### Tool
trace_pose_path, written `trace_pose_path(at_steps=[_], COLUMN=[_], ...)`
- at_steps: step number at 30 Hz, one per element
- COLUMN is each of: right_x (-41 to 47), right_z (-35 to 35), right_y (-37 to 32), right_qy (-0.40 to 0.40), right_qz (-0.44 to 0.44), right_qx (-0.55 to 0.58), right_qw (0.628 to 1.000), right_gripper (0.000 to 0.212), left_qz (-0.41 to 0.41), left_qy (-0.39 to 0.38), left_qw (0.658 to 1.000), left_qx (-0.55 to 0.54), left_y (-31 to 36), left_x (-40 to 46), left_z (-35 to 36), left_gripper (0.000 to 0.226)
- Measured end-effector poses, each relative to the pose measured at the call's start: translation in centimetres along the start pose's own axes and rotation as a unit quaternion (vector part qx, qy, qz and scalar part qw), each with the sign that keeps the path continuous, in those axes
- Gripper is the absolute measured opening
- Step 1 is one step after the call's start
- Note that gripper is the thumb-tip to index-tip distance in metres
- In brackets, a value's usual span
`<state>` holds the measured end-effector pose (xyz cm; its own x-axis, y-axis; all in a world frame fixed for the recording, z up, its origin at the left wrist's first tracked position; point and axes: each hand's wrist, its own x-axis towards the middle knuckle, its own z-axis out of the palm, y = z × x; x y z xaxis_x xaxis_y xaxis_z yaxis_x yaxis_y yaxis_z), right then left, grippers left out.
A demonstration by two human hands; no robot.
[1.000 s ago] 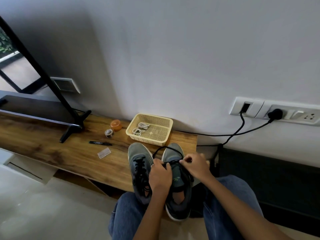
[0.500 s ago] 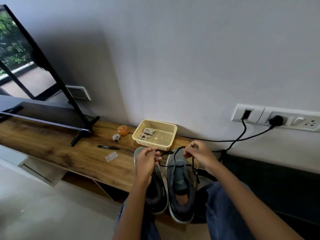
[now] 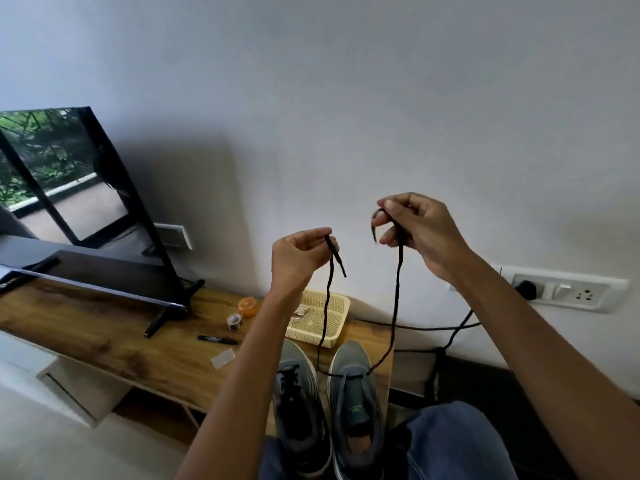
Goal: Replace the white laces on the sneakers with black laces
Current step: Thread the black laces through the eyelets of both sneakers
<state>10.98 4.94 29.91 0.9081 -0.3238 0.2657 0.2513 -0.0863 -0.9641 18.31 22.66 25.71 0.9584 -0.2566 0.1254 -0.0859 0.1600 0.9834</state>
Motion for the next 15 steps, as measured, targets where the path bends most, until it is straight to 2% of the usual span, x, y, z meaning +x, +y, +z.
trace_pose_path(at_steps=[4,10,15], right_x=[0.8,1.5,2.0], right_z=[0.3,1.3,2.0], right_y=[-3.0,-5.7,-7.1], right_qy=[-0.016,-0.016,0.012], right_qz=[-0.046,-0.063,-0.066], right_qx=[-0.015,0.044,0.110], right_qw=[0.999,0.997,0.992], right_gripper=[0.015,0.016,0.015], left_qz=[0.060,0.160,0.161], left_qy=[0.043,0.061,0.044], left_qw=[0.997,0.980,0.982], left_qx=[0.007,0.105,0.091], left_y=[3.3,7.6,9.6], left_x=[0.5,1.5,1.8], left_z=[1.1,2.3,3.0], left_gripper=[0.004,0.014,0.012])
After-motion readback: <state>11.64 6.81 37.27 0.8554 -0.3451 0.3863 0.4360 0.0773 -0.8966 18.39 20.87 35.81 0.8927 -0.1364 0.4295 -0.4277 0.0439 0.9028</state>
